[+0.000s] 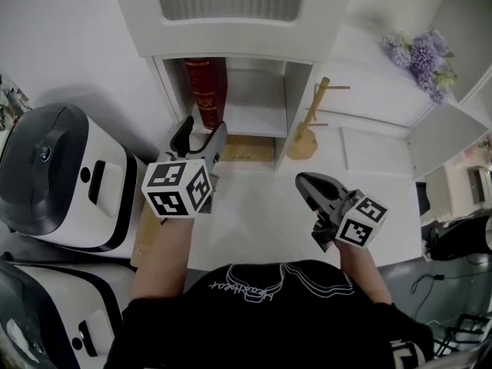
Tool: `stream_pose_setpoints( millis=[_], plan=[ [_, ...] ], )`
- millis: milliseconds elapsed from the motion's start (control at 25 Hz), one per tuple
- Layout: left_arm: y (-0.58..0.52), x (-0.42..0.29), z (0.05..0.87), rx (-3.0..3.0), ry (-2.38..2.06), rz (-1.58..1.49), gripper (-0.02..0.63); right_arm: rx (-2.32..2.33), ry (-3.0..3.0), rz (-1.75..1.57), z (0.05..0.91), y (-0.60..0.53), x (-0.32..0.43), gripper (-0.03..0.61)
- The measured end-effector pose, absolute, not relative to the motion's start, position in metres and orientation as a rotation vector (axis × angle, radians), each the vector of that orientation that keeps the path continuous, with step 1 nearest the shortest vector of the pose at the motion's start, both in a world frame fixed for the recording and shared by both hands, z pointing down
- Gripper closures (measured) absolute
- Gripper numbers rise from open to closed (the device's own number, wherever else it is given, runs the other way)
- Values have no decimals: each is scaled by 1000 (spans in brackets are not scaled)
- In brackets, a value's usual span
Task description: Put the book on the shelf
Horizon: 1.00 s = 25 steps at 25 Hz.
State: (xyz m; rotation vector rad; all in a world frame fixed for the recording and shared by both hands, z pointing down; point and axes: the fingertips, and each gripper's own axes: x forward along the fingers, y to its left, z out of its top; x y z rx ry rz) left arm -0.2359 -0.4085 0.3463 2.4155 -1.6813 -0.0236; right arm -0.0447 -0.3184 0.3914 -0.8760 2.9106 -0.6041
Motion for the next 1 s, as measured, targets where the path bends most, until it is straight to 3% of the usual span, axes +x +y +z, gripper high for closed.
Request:
stream_pose_setpoints(
  millis=[280, 400, 560, 1000],
  plan=[
    [-350, -196, 350, 2532, -1281, -125, 344, -839, 2934, -519, 378, -313, -57, 572],
    [-321, -174, 356, 2595, -1112, -139, 489, -829, 2949, -500, 376, -310, -60, 572],
    [-294, -158, 364, 2633, -990, -155, 610, -814, 2966, -490, 377, -305, -64, 572],
    [-277, -147, 365, 2658, -945, -171, 611, -809, 2983, -493, 385, -293, -68, 572]
  ],
)
